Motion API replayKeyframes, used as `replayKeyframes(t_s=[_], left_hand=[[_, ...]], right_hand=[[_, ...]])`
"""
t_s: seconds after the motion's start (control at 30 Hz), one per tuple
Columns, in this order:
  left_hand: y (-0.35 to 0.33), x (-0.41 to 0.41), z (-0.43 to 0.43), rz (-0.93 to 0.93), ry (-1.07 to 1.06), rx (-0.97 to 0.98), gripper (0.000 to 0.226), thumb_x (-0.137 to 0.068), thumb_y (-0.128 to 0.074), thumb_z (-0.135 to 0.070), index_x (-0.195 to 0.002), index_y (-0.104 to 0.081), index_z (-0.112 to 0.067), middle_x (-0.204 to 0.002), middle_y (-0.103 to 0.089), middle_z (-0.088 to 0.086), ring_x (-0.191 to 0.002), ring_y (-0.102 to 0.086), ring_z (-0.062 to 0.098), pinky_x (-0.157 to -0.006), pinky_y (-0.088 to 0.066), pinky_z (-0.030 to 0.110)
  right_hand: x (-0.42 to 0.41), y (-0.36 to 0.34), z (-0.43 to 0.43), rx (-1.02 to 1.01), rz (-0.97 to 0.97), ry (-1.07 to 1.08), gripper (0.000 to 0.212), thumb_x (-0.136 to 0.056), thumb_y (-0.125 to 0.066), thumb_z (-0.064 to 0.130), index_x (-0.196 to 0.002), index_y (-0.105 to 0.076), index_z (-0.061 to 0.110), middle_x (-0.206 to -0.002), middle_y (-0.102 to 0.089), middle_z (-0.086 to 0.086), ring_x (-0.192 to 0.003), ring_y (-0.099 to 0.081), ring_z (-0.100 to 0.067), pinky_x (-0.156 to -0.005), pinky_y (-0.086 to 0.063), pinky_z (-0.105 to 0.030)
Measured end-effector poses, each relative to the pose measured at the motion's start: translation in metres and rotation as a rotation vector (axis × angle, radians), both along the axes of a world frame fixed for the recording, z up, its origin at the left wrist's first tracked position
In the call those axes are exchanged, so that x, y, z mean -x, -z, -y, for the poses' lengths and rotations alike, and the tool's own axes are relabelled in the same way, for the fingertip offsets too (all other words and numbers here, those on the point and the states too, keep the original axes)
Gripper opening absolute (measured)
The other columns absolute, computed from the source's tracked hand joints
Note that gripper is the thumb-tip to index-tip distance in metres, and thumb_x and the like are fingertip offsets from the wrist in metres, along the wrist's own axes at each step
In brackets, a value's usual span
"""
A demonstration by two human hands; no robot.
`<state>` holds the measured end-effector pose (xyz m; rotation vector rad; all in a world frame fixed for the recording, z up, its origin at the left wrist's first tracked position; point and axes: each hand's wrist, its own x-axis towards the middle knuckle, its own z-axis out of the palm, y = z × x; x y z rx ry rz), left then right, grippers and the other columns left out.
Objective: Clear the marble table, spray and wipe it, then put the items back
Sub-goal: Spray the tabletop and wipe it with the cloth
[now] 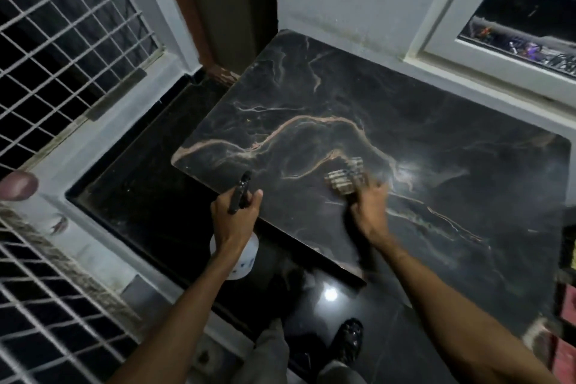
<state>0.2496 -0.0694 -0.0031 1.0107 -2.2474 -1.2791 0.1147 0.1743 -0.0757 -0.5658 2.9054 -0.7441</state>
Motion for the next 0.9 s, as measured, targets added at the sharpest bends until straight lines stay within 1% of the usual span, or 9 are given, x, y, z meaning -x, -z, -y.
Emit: replayKeyframes(t_s=[0.1,0.23,0.3,0.47,0.53,0.7,0.77,0.83,0.9], left_hand=[[0.004,0.003,-0.034,0.001,0.054,-0.014,0.034,-0.084,-0.080,-0.019,-0.060,-0.061,-0.003,-0.059,-0.066,0.009,-0.060,-0.065,0.026,-0.069,-0.056,0.039],[0.010,0.009,-0.083,0.000,0.153,-0.024,0.039,-0.085,-0.079,-0.019,-0.059,-0.057,0.000,-0.056,-0.061,0.015,-0.058,-0.063,0.031,-0.064,-0.056,0.044],[0.010,0.012,-0.107,0.004,0.186,-0.027,0.040,-0.085,-0.079,-0.020,-0.058,-0.057,-0.001,-0.055,-0.061,0.013,-0.057,-0.063,0.031,-0.064,-0.056,0.045],[0.018,0.011,-0.143,0.007,0.235,-0.039,0.040,-0.085,-0.078,-0.022,-0.057,-0.054,-0.005,-0.054,-0.059,0.009,-0.057,-0.062,0.031,-0.064,-0.056,0.044],[0.019,0.006,-0.155,0.015,0.242,-0.038,0.037,-0.084,-0.079,-0.020,-0.058,-0.057,-0.006,-0.055,-0.061,0.007,-0.058,-0.063,0.029,-0.064,-0.056,0.042],[0.024,0.002,-0.173,0.039,0.258,-0.019,0.033,-0.084,-0.080,-0.017,-0.061,-0.061,-0.004,-0.058,-0.064,0.006,-0.059,-0.064,0.018,-0.065,-0.054,0.033],[0.025,0.000,-0.181,0.059,0.262,-0.018,0.032,-0.084,-0.081,-0.018,-0.061,-0.061,-0.006,-0.057,-0.063,0.002,-0.055,-0.061,0.005,-0.062,-0.049,0.026],[0.025,-0.005,-0.191,0.076,0.274,-0.027,0.032,-0.083,-0.081,-0.019,-0.061,-0.060,-0.008,-0.057,-0.063,-0.001,-0.055,-0.060,0.005,-0.059,-0.047,0.023],[0.026,-0.009,-0.200,0.081,0.294,-0.032,0.032,-0.083,-0.081,-0.019,-0.061,-0.060,-0.009,-0.057,-0.064,0.001,-0.055,-0.061,0.010,-0.060,-0.049,0.026]], right_hand=[[0.005,-0.004,-0.048,-0.079,0.015,0.160,0.075,-0.066,-0.049,0.010,-0.141,-0.053,0.015,-0.148,-0.043,-0.020,-0.111,-0.045,-0.041,-0.101,-0.037,-0.042],[-0.078,0.010,-0.040,-0.078,-0.002,-0.484,0.070,-0.076,-0.056,0.005,-0.144,-0.051,0.024,-0.153,-0.042,-0.008,-0.098,-0.045,-0.030,-0.088,-0.043,-0.039],[-0.084,0.015,-0.062,-0.101,-0.026,-0.588,0.068,-0.080,-0.054,0.007,-0.145,-0.048,0.027,-0.158,-0.036,-0.003,-0.099,-0.045,-0.027,-0.086,-0.043,-0.039],[-0.019,0.006,-0.149,-0.009,0.068,0.278,0.073,-0.071,-0.052,-0.006,-0.140,-0.055,0.020,-0.151,-0.043,-0.011,-0.106,-0.042,-0.034,-0.095,-0.040,-0.040],[-0.018,0.001,-0.152,-0.082,0.069,0.251,0.077,-0.071,-0.055,-0.004,-0.143,-0.051,0.022,-0.152,-0.042,-0.010,-0.105,-0.044,-0.034,-0.090,-0.034,-0.033],[-0.053,0.011,-0.137,-0.118,0.011,-0.386,0.080,-0.070,-0.048,0.000,-0.146,-0.046,0.026,-0.161,-0.029,-0.004,-0.106,-0.042,-0.028,-0.094,-0.041,-0.038],[-0.047,0.009,-0.163,-0.088,0.041,-0.156,0.081,-0.070,-0.050,-0.003,-0.145,-0.048,0.027,-0.160,-0.033,-0.001,-0.107,-0.041,-0.028,-0.097,-0.039,-0.035],[-0.059,0.005,-0.188,-0.020,0.048,0.174,0.079,-0.070,-0.053,-0.004,-0.142,-0.052,0.027,-0.156,-0.038,-0.003,-0.106,-0.040,-0.029,-0.096,-0.038,-0.035],[-0.098,0.010,-0.200,-0.002,0.009,0.068,0.072,-0.075,-0.058,-0.002,-0.142,-0.054,0.025,-0.155,-0.041,-0.004,-0.104,-0.043,-0.030,-0.091,-0.040,-0.036]])
